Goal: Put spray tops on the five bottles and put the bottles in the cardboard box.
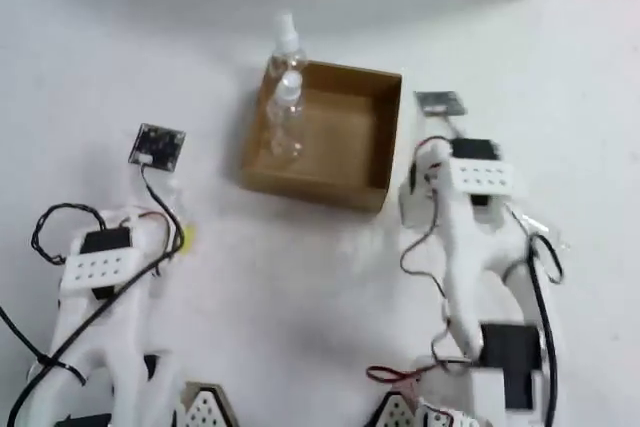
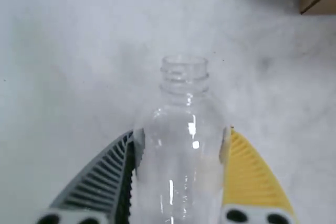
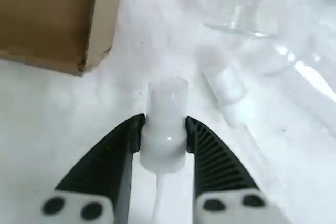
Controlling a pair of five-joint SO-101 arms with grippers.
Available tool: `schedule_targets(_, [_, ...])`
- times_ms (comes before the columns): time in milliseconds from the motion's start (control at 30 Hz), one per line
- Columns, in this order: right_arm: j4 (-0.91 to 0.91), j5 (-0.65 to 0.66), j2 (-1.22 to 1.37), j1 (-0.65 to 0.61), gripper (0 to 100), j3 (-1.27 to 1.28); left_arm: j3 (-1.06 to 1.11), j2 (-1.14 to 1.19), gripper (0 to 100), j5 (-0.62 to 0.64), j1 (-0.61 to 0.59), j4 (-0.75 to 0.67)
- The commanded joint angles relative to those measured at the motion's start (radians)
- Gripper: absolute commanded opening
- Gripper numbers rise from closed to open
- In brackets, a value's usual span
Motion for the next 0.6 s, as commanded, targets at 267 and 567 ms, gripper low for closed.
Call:
schedule_targets(267, [0.065,0.011,-0.461,0.045,1.7,0.252,-0.089,-0.166,8,0.120,0.082,0.075])
schedule_targets(567, [-0.041,0.011,-0.710,0.047,1.8,0.227,-0.129,-0.651,8,0.242,0.275,0.192])
